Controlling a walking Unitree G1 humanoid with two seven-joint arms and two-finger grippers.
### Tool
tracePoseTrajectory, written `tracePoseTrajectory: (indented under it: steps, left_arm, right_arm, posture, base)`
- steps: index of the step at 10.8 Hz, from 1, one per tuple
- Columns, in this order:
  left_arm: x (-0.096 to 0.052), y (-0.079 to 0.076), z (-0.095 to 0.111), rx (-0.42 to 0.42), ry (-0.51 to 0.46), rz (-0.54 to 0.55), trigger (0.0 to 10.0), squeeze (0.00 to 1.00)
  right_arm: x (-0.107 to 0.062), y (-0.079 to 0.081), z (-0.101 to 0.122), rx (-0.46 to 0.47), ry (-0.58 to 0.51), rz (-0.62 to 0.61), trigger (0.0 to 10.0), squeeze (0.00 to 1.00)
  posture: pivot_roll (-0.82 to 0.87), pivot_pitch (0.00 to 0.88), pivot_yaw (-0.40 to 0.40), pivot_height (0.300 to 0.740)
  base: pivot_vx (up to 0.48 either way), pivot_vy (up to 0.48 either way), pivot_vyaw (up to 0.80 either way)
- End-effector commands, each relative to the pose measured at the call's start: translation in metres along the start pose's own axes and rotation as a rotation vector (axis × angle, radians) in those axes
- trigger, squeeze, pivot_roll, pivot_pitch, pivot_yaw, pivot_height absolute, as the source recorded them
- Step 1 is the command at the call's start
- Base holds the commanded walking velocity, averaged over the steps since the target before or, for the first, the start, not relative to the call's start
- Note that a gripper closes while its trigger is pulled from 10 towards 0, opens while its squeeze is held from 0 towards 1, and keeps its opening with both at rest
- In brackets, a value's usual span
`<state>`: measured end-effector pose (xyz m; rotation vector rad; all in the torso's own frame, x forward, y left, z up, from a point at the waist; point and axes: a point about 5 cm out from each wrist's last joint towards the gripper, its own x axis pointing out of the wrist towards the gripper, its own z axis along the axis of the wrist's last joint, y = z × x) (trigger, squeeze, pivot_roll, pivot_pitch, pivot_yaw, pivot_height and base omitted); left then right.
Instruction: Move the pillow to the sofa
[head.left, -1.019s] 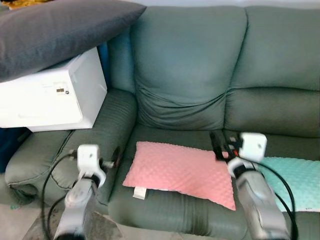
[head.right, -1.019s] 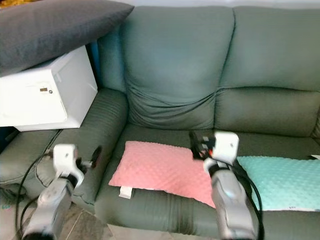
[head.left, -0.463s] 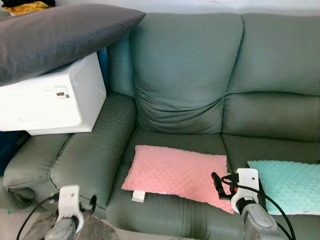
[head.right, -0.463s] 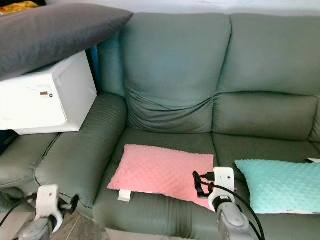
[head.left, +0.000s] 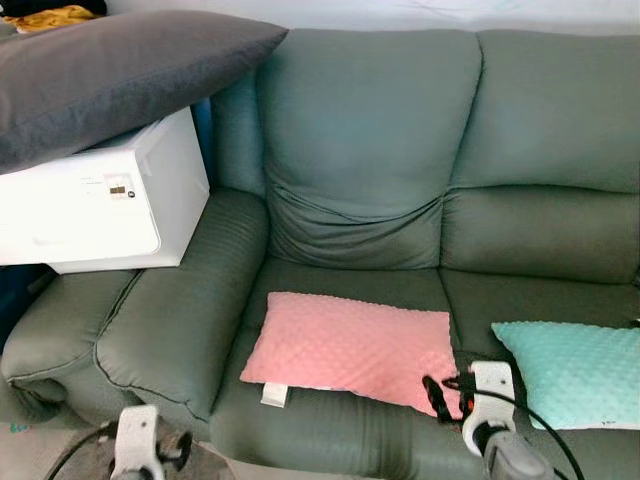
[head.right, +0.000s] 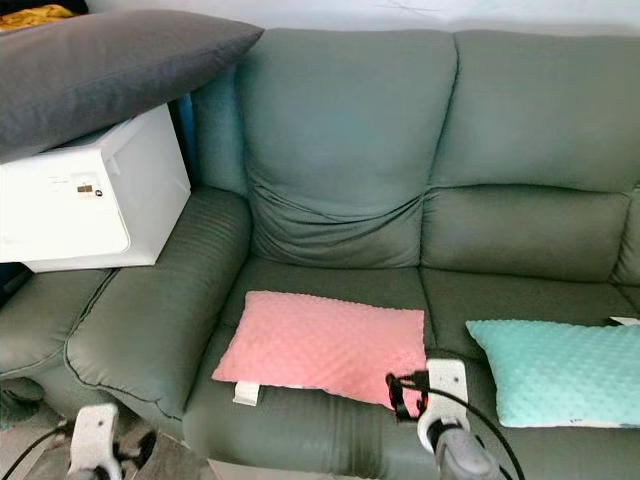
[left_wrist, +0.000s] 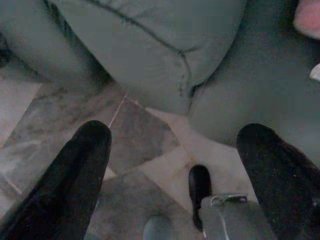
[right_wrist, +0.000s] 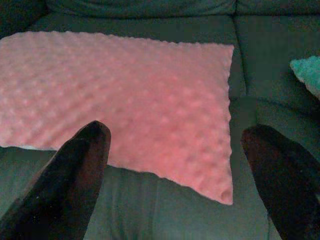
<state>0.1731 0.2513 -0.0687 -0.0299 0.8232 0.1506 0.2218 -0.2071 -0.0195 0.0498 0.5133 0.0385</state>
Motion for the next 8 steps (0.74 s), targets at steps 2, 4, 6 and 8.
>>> tracePoseTrajectory:
  steps: [2,4,6,8]
  left_arm:
    - [-0.0009,0.0059,-0.0020,-0.006,0.005,0.016,10.0,0.00]
    - [-0.0003,0.0061,-0.0024,-0.011,0.011,0.020,10.0,0.00]
    - [-0.0006,0.0061,-0.0055,-0.023,0.026,0.027,10.0,0.00]
    - [-0.0015,0.0063,-0.0095,-0.015,0.043,0.034,10.0,0.00]
  right_arm:
    - [0.0006,-0.0015,-0.0029,0.008,0.006,-0.004,10.0,0.00]
    - [0.0027,-0.0014,-0.0020,0.002,0.009,-0.002,10.0,0.00]
    - [0.0034,-0.0044,0.0005,-0.003,0.003,-0.008,10.0,0.00]
    - [0.0046,-0.0046,0.0014,-0.006,0.001,-0.007,10.0,0.00]
  posture:
    - [-0.11,0.000,0.047,0.740]
    - [-0.11,0.000,0.047,0.740]
    - [-0.12,0.000,0.040,0.740]
    - [-0.12,0.000,0.037,0.740]
  base:
    - [0.000,0.000,0.00]
    - [0.000,0.000,-0.69]
    - [0.000,0.000,-0.80]
    - [0.000,0.000,-0.80]
